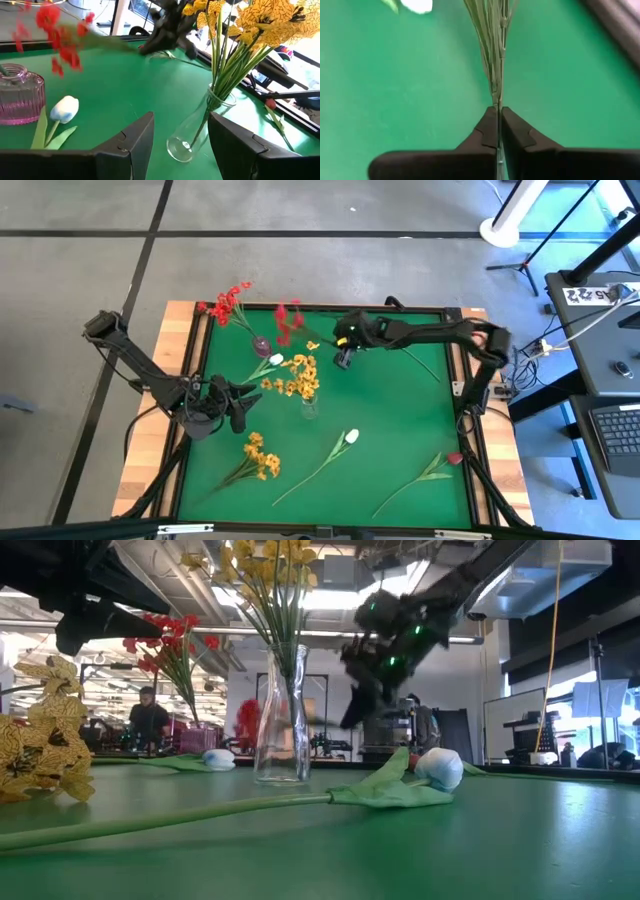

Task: Sort flowers into vase by color
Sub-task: Put the red flowers into the violet vase

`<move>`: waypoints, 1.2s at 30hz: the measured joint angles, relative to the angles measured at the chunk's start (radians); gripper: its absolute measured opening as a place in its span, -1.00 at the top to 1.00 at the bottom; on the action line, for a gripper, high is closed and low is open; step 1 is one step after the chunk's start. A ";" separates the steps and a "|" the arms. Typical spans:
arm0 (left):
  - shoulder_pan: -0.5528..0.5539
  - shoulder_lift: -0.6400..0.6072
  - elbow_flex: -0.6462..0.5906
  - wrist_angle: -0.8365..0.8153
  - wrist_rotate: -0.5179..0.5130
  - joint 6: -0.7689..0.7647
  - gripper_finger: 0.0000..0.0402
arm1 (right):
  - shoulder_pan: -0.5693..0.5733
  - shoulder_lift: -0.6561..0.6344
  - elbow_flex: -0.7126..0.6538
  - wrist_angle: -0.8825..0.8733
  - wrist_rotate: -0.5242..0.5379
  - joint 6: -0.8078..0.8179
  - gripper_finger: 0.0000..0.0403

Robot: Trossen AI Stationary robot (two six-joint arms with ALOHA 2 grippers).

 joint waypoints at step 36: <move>0.465 0.261 0.487 0.644 0.573 1.047 0.11 | 0.278 -0.444 0.002 0.504 -0.194 0.158 1.00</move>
